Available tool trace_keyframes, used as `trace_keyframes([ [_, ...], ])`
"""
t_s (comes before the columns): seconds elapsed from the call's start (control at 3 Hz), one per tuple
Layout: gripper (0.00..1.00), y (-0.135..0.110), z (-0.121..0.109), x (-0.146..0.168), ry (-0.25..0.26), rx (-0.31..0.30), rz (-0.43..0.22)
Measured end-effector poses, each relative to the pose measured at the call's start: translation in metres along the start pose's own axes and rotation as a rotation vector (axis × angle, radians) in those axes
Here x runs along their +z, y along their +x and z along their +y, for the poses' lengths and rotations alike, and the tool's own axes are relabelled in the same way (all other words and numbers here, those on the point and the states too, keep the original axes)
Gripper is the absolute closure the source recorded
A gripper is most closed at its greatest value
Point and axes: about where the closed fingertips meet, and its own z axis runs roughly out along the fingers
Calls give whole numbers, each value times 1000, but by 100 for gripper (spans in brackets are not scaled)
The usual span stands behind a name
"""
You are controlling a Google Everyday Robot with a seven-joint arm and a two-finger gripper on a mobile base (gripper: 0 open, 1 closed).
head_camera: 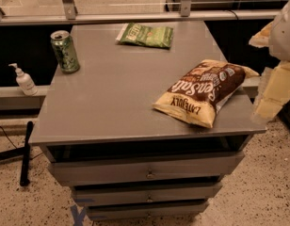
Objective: Pick brown chip bag
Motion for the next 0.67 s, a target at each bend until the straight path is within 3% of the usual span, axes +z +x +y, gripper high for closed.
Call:
trace_keyframes([
  [0.33,0,-2,-2,3,16,-7,-9],
  [0.67,0,-6,-10,25,28,-44,-55],
])
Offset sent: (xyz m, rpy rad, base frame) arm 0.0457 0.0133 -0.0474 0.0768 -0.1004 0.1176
